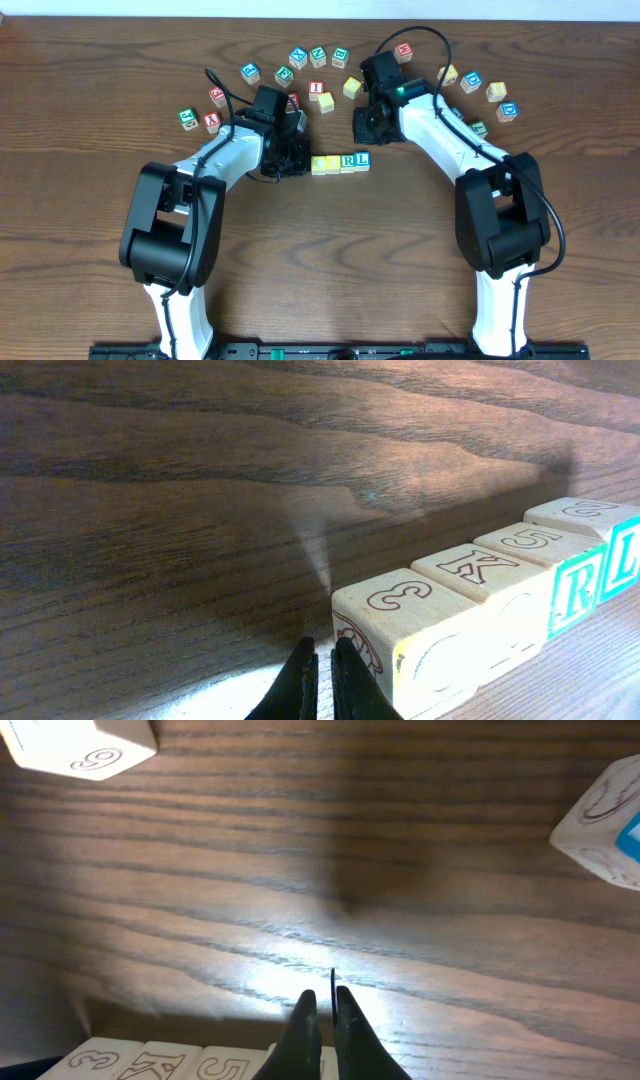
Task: Spell out CORL
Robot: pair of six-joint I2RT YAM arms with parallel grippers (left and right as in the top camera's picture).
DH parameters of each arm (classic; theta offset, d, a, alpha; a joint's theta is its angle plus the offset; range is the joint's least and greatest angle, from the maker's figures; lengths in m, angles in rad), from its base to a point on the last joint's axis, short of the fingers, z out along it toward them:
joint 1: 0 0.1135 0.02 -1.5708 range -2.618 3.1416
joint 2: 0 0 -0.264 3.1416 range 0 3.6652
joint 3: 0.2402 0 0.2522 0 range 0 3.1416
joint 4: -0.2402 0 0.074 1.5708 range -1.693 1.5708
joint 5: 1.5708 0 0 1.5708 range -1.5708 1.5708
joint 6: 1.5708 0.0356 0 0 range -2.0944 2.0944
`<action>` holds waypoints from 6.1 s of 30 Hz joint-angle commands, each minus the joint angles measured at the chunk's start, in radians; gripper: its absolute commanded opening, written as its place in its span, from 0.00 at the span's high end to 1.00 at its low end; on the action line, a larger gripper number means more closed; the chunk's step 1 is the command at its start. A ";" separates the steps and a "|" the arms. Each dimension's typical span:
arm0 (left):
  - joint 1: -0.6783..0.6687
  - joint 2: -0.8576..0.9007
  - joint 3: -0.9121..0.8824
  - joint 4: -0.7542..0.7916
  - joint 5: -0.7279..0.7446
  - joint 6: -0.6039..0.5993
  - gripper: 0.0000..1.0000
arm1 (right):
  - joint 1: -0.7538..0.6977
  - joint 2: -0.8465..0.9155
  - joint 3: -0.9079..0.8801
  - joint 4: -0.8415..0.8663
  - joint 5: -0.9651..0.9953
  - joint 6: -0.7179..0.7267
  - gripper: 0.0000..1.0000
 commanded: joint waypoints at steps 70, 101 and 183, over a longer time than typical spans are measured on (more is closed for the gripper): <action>0.025 -0.039 0.023 -0.010 -0.014 0.075 0.93 | -0.003 0.034 0.068 -0.024 -0.022 0.018 0.92; 0.409 -0.681 0.044 -0.211 -0.092 0.077 0.02 | -0.209 -0.754 0.184 -0.583 0.170 -0.113 0.01; 0.409 -0.680 0.043 -0.211 -0.092 0.077 0.02 | -0.389 -2.146 -1.649 0.678 -0.055 -0.285 0.01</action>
